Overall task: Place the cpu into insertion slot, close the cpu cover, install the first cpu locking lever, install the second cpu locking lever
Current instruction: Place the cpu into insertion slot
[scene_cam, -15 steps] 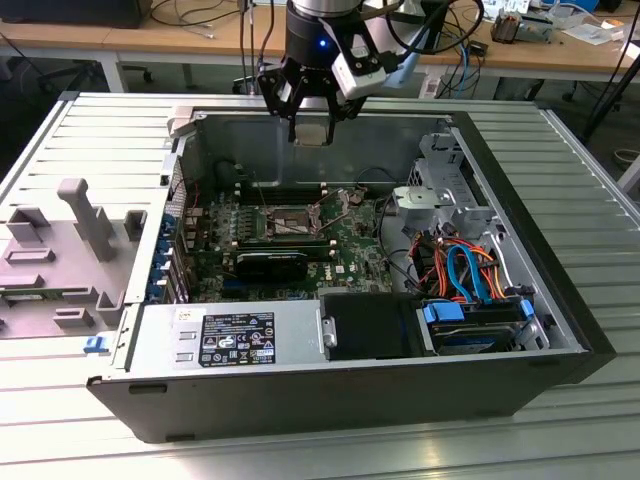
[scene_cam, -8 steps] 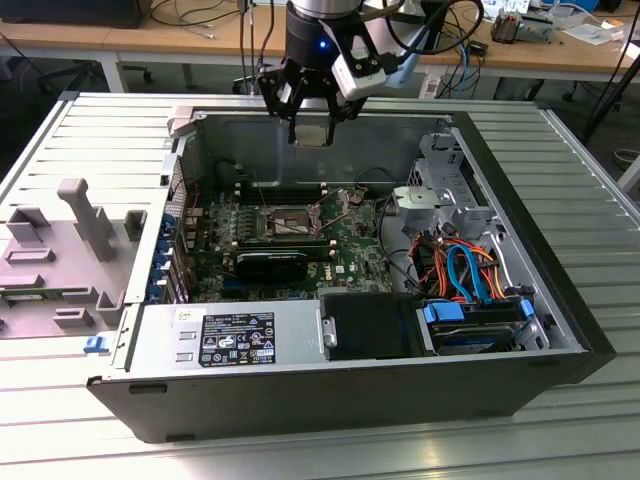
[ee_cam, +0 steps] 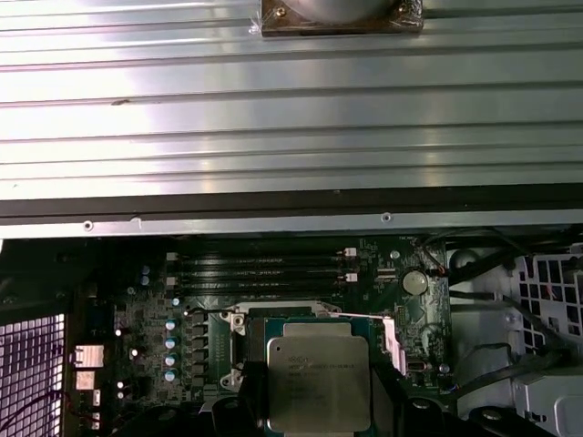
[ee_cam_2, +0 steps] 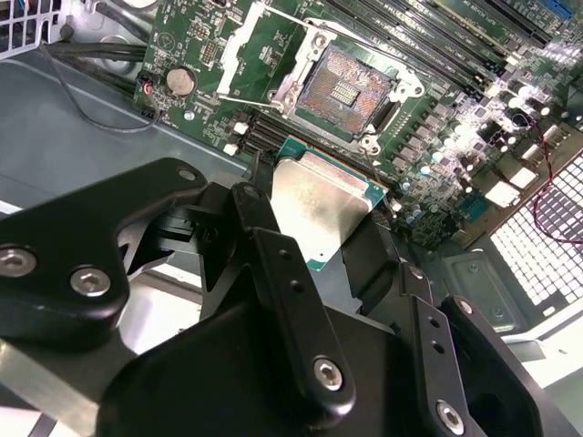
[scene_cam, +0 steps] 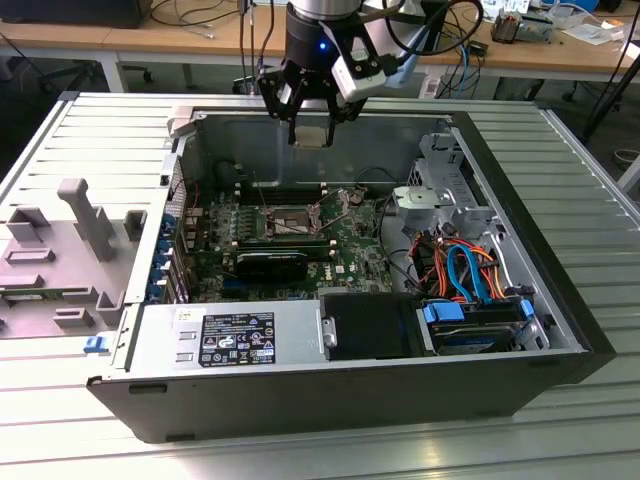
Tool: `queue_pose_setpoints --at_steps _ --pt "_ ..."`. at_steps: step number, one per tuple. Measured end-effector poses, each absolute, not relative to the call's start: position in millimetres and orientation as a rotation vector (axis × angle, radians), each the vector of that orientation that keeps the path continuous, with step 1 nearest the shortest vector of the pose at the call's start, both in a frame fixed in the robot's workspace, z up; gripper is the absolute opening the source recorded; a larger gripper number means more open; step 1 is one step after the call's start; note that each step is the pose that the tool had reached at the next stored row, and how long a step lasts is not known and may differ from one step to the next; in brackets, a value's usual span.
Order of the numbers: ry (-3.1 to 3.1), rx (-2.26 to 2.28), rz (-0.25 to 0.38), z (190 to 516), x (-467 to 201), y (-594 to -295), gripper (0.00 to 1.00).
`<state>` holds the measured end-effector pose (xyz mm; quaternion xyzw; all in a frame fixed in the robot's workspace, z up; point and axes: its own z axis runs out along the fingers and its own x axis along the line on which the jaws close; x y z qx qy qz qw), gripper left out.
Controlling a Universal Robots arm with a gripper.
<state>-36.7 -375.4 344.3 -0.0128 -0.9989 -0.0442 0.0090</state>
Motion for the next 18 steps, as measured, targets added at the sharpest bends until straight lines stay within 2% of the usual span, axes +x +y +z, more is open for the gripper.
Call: queue_pose_setpoints --at_steps 18 --pt "-3.12 -0.04 -0.138 339.5 -36.7 -376.5 0.54"
